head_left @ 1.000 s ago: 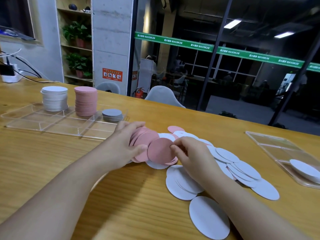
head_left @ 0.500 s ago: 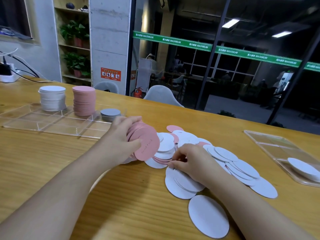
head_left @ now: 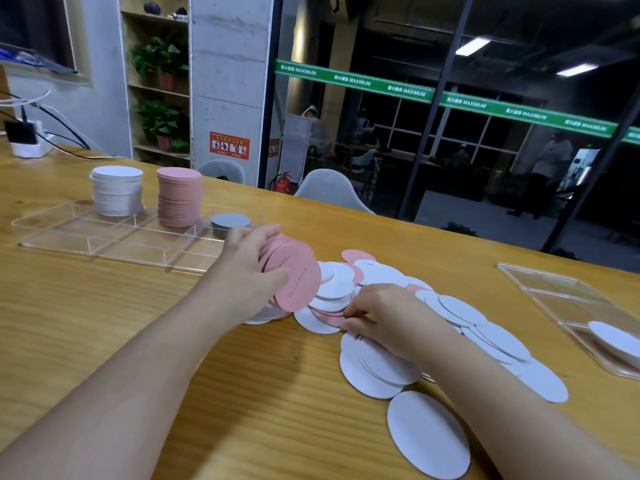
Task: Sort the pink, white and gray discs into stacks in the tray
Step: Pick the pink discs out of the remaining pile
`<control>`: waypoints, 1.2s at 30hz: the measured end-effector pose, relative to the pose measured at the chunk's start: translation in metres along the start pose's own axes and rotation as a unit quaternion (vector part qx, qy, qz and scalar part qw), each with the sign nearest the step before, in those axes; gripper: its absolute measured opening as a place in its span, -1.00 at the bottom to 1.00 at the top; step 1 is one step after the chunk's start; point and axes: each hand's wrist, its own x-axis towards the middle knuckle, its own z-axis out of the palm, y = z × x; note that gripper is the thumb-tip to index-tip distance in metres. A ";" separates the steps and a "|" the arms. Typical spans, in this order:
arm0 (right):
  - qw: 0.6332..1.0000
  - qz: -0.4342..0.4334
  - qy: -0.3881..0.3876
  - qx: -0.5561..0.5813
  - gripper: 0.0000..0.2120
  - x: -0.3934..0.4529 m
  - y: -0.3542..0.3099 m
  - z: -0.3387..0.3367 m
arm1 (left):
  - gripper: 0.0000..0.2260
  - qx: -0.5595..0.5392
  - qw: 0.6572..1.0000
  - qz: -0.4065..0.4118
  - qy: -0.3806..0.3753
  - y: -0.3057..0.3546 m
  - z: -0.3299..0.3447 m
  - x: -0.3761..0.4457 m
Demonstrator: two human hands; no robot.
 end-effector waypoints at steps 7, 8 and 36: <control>0.996 -0.064 0.032 -0.060 -0.70 0.003 0.007 0.007 | -0.43 0.002 1.000 0.001 0.002 -0.001 0.000 0.000; 0.994 -0.060 0.031 -0.082 -0.69 0.004 0.007 0.009 | -0.43 0.002 1.000 0.001 0.001 -0.001 0.000 0.000; 0.958 0.068 0.167 0.221 -0.92 -0.014 -0.006 0.004 | -0.51 -0.026 0.994 0.041 -0.099 -0.001 0.008 -0.005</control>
